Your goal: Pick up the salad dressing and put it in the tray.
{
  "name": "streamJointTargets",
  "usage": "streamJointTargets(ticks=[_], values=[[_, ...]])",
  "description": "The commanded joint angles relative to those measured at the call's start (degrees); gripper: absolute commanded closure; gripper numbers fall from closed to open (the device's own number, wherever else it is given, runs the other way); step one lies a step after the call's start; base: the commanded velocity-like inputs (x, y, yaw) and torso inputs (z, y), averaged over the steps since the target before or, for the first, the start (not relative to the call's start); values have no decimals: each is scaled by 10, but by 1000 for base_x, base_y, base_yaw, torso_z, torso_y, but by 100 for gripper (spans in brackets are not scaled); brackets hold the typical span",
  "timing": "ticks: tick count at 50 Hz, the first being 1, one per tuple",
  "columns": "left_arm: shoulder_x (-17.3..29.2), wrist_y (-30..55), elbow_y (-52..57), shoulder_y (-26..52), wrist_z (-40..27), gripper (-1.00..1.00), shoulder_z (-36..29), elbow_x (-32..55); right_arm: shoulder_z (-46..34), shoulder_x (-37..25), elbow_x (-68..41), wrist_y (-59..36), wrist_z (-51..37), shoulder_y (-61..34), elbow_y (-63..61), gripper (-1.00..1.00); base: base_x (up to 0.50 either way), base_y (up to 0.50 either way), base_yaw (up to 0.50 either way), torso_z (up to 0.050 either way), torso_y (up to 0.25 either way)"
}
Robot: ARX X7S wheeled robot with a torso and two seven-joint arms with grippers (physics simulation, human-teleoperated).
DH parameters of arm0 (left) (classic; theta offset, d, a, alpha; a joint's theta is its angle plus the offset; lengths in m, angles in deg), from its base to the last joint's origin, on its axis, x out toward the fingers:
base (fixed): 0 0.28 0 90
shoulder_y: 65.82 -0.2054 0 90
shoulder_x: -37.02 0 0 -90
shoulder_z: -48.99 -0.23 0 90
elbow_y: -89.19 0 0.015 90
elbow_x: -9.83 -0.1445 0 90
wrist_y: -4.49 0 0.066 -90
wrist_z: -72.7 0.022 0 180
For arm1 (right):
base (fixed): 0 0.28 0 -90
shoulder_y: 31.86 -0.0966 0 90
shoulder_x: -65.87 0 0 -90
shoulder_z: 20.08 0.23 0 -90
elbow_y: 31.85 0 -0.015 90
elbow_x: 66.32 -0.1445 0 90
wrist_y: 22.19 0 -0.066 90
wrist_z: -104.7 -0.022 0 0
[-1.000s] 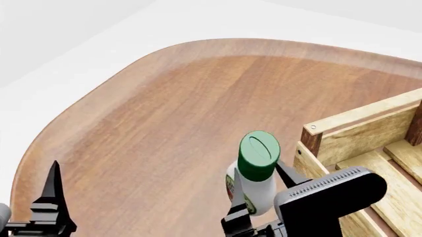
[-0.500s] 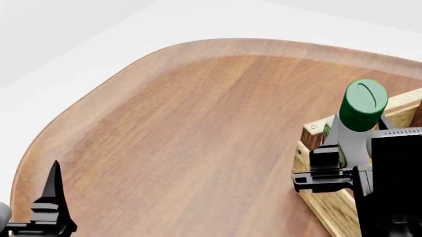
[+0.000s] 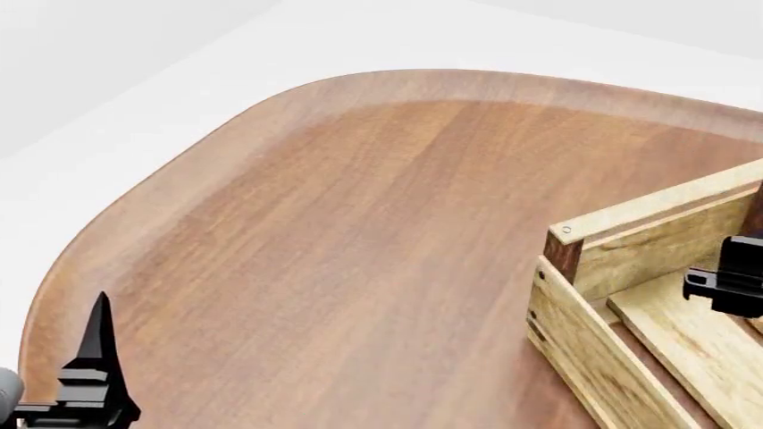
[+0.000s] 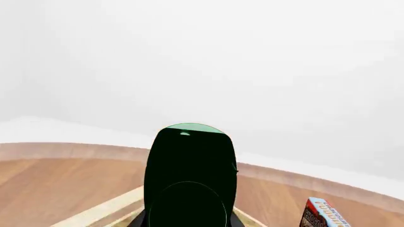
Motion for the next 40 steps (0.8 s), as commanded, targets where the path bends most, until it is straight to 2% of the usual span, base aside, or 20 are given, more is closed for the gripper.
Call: streamJointTargets(ticks=[1,19,30,40], values=[[1,-3,-2,0,-2,-100,-3,-2,7,0,46,69,-11,-26,117,100,0,0,0,0,0],[4,-3,-1,1,-5,-100,-6,-2,-4,9,74,156,-14,-69,304,100,0,0,0,0,1],[6,-5,-2,1,-7,-100,-9,-4,-13,23,90,259,-9,-105,479,100,0,0,0,0,1],[7,-5,-2,1,-8,-100,-11,-3,-9,29,94,340,-13,-118,587,100,0,0,0,0,1]])
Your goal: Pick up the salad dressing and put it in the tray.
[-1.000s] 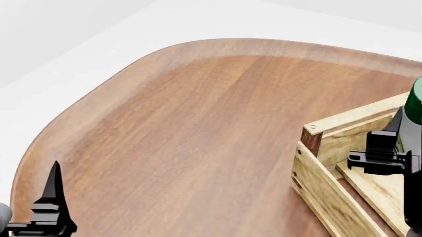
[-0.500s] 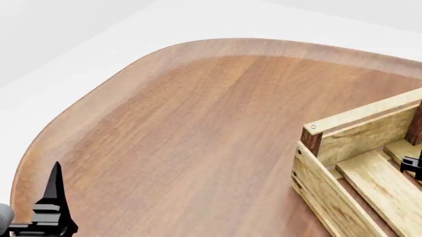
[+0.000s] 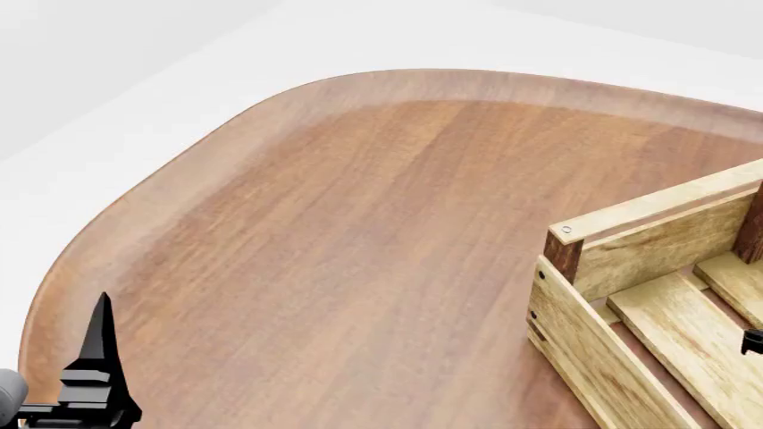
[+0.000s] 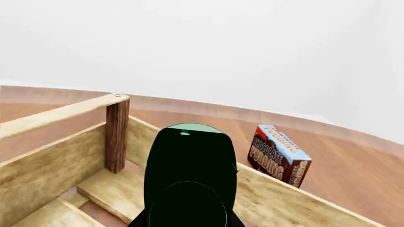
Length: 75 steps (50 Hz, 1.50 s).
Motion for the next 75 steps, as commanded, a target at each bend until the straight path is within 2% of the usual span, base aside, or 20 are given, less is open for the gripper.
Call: streamJointTargets(ticks=[1,5,14,57,58,75], values=[[2,-1,0,0,-2,-100,-3,0,-1,6,27,90,-2,-28,129,100,0,0,0,0,0],[2,-1,-1,0,-2,-100,-3,0,-7,8,34,108,-2,-33,159,100,0,0,0,0,0],[3,-3,-1,0,-3,-100,-5,-2,-16,17,49,231,0,-79,340,100,0,0,0,2,0],[8,-9,-2,-1,-8,-100,-13,-3,38,25,67,270,-9,-22,344,100,0,0,0,0,0],[8,-10,-3,-1,-8,-100,-13,-3,39,25,68,270,-11,-21,344,-100,0,0,0,0,0],[11,-11,-2,-1,-10,-100,-13,0,57,24,76,265,-7,-19,344,-100,0,0,0,0,0]])
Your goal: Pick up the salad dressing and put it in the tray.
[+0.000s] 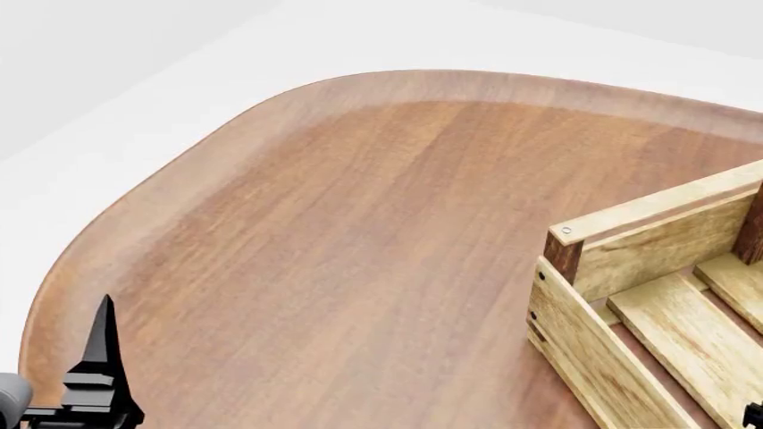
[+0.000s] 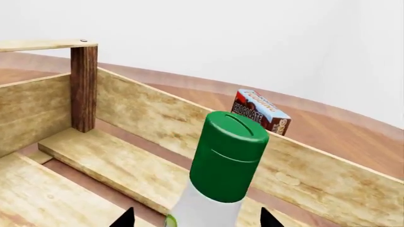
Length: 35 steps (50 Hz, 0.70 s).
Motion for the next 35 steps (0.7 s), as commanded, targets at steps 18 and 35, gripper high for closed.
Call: streamJointTargets(ticks=[18,35], values=[[4,-5,-1,-1,-3,-100,-3,2,14,0,9,6,8,13,16,-100,0,0,0,0,0],[7,-3,4,1,-6,-100,-3,5,28,10,-9,-187,12,163,-391,-100,0,0,0,0,0]])
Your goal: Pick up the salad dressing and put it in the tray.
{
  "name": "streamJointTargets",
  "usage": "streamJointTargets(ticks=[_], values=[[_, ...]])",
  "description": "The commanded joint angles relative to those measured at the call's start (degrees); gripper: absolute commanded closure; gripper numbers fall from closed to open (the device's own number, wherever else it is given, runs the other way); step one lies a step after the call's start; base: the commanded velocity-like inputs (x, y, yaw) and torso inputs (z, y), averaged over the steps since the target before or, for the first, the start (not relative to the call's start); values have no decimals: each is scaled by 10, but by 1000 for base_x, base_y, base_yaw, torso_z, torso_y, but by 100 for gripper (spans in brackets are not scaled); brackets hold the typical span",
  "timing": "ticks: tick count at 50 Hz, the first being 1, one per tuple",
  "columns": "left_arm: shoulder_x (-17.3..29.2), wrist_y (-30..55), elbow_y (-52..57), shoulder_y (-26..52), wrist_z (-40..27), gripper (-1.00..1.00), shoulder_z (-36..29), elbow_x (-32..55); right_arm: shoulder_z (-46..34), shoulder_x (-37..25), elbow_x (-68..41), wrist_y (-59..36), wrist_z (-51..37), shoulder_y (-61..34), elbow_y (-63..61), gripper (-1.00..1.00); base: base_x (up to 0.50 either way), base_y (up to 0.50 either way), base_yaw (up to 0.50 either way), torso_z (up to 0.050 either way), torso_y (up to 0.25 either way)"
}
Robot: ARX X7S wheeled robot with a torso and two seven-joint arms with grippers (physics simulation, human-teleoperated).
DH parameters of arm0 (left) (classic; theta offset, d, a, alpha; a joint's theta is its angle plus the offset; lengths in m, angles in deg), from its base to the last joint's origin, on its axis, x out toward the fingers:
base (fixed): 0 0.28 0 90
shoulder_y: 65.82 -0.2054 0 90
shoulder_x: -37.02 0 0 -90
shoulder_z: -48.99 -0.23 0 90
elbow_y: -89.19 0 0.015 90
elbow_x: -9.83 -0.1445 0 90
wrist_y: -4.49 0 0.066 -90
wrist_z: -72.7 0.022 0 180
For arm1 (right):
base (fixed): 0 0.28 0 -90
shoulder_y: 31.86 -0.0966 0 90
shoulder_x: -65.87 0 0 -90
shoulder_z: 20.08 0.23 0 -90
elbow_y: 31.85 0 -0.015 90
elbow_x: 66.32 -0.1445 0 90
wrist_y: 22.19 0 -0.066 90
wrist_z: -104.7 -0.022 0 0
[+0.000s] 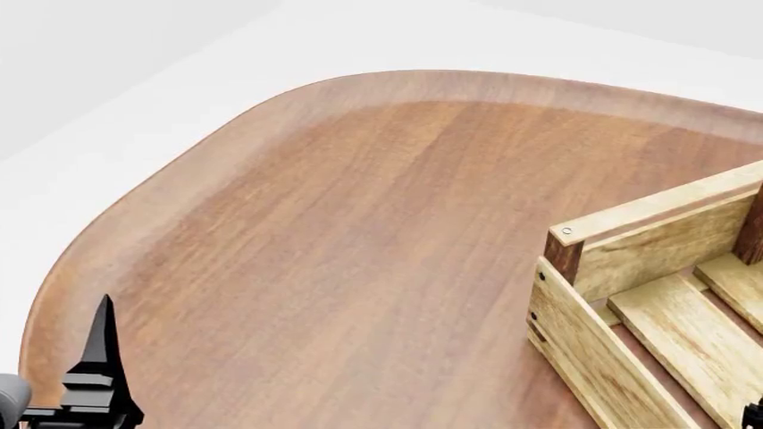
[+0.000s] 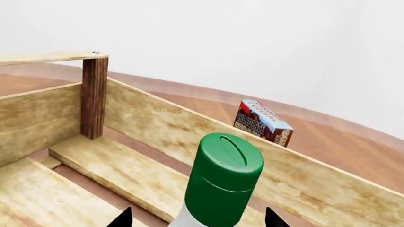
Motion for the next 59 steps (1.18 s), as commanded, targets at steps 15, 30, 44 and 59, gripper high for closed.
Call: streamJointTargets(ticks=[15,30,44,59], values=[[6,3,14,1,-5,-100,3,8,30,2,-15,-238,-17,203,-575,-100,0,0,0,0,0],[-6,-63,14,-13,1,-100,33,21,40,9,-9,-245,-26,287,-841,-100,0,0,0,0,0],[-45,-240,27,-53,33,-100,69,1,106,94,25,-38,-113,402,-1043,-100,0,0,0,0,0],[-76,-351,39,-75,41,-100,96,3,123,148,59,108,-173,439,-1052,-100,0,0,0,0,0]])
